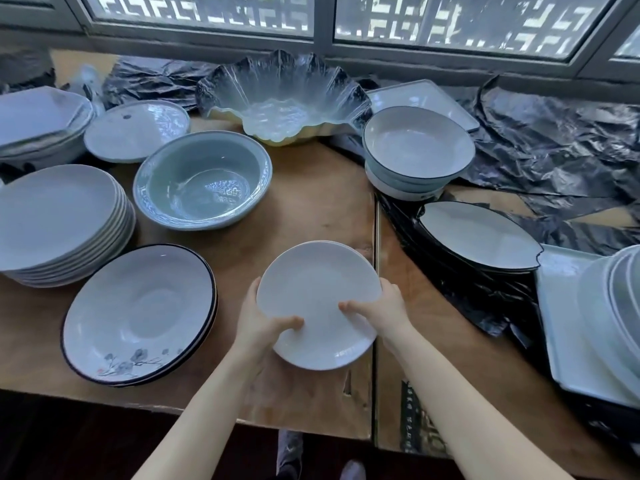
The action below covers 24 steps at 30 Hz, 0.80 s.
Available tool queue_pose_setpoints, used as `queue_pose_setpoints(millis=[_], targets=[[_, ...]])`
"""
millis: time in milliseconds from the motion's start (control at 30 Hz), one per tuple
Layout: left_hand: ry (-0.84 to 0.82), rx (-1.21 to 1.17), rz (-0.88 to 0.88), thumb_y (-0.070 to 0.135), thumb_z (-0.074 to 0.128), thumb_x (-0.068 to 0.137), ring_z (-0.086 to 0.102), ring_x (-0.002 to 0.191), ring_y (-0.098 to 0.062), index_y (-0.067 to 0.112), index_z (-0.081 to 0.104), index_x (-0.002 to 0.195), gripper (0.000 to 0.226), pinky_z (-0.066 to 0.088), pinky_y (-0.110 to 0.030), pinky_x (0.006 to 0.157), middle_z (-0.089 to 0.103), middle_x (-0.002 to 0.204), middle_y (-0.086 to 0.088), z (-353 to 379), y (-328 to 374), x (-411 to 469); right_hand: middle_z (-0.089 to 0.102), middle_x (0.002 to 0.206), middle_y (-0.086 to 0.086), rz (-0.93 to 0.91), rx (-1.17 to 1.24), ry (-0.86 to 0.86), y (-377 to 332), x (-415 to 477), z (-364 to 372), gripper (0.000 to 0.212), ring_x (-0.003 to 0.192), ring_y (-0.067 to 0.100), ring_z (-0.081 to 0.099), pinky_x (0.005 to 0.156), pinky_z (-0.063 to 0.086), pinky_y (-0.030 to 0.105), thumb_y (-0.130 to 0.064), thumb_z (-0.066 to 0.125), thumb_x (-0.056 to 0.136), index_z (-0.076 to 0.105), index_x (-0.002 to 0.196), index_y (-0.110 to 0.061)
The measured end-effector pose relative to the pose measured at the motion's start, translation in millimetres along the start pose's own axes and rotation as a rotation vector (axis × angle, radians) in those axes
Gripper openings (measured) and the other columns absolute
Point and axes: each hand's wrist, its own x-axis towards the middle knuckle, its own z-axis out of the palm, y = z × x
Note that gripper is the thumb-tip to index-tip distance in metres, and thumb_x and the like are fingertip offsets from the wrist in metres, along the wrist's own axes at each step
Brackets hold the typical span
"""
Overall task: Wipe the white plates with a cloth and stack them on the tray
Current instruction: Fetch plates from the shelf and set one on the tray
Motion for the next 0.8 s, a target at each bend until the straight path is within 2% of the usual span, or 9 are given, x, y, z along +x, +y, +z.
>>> queue_pose_setpoints(millis=[167, 300, 367, 433, 533, 600, 667, 733, 800], targets=[[0.003, 0.009, 0.017, 0.005, 0.082, 0.043, 0.064, 0.110, -0.016, 0.027, 0.052, 0.129, 0.094, 0.054, -0.031, 0.080, 0.065, 0.122, 0.000, 1, -5, -3, 0.056, 0.122, 0.012, 0.019, 0.024, -0.011, 4, 2, 1, 0.064, 0.105, 0.029, 0.060, 0.091, 0.053, 0.048, -0.018, 0.089, 0.063, 0.059, 0.119, -0.010], [0.012, -0.006, 0.004, 0.004, 0.082, 0.044, 0.063, 0.111, -0.017, 0.027, 0.050, 0.132, 0.096, 0.053, -0.029, 0.078, 0.065, 0.122, 0.000, 2, -7, -5, 0.055, 0.123, 0.012, 0.016, 0.049, 0.003, 6, 3, 1, 0.064, 0.105, 0.028, 0.060, 0.092, 0.053, 0.047, -0.017, 0.089, 0.062, 0.059, 0.119, -0.012], [0.014, 0.002, 0.010, -0.003, 0.086, 0.048, 0.063, 0.110, -0.016, 0.028, 0.050, 0.131, 0.095, 0.052, -0.027, 0.076, 0.065, 0.120, 0.002, 2, -9, -5, 0.055, 0.123, 0.012, 0.008, 0.043, -0.002, 7, 4, 2, 0.064, 0.105, 0.028, 0.060, 0.091, 0.053, 0.047, -0.018, 0.089, 0.062, 0.059, 0.119, -0.013], [0.014, 0.005, 0.017, -0.009, 0.087, 0.053, 0.063, 0.110, -0.015, 0.028, 0.051, 0.131, 0.094, 0.052, -0.025, 0.075, 0.065, 0.121, 0.002, 1, -11, -4, 0.049, 0.124, 0.008, -0.015, 0.028, 0.006, 10, 5, 2, 0.064, 0.104, 0.023, 0.057, 0.091, 0.053, 0.041, -0.019, 0.089, 0.063, 0.059, 0.119, -0.013], [0.016, -0.005, 0.012, 0.002, 0.084, 0.046, 0.064, 0.109, -0.014, 0.029, 0.051, 0.130, 0.094, 0.052, -0.026, 0.075, 0.065, 0.122, 0.001, 1, -10, -4, 0.039, 0.120, 0.003, -0.063, -0.028, 0.018, 12, 7, 3, 0.057, 0.096, 0.012, 0.048, 0.084, 0.047, 0.031, -0.021, 0.088, 0.064, 0.061, 0.114, -0.016], [0.013, -0.014, -0.002, 0.005, 0.081, 0.045, 0.065, 0.107, -0.013, 0.028, 0.051, 0.129, 0.092, 0.052, -0.024, 0.074, 0.066, 0.120, 0.001, 1, -9, -4, 0.038, 0.117, 0.001, -0.070, -0.042, 0.014, 12, 9, 4, 0.055, 0.088, 0.002, 0.046, 0.081, 0.043, 0.029, -0.022, 0.088, 0.063, 0.060, 0.111, -0.017], [0.000, -0.024, -0.022, 0.005, 0.080, 0.045, 0.066, 0.103, -0.010, 0.029, 0.052, 0.127, 0.090, 0.053, -0.021, 0.070, 0.067, 0.117, 0.003, 1, -8, -3, 0.040, 0.115, 0.001, -0.067, -0.062, 0.013, 11, 12, 3, 0.054, 0.086, -0.002, 0.045, 0.080, 0.042, 0.028, -0.023, 0.088, 0.062, 0.059, 0.107, -0.018], [-0.015, -0.024, -0.035, 0.005, 0.080, 0.044, 0.066, 0.100, -0.009, 0.029, 0.053, 0.124, 0.088, 0.053, -0.019, 0.067, 0.068, 0.115, 0.003, 2, -6, 0, 0.042, 0.113, 0.002, -0.064, -0.101, 0.016, 12, 16, 1, 0.052, 0.092, 0.006, 0.048, 0.083, 0.043, 0.028, -0.026, 0.088, 0.062, 0.061, 0.105, -0.017], [-0.022, -0.016, -0.049, 0.005, 0.080, 0.043, 0.066, 0.103, -0.013, 0.026, 0.053, 0.125, 0.089, 0.055, -0.026, 0.073, 0.068, 0.115, 0.002, 3, -4, 3, 0.043, 0.110, 0.000, -0.057, -0.131, 0.009, 13, 18, -1, 0.049, 0.102, 0.014, 0.048, 0.088, 0.046, 0.032, -0.029, 0.088, 0.062, 0.063, 0.103, -0.017]])
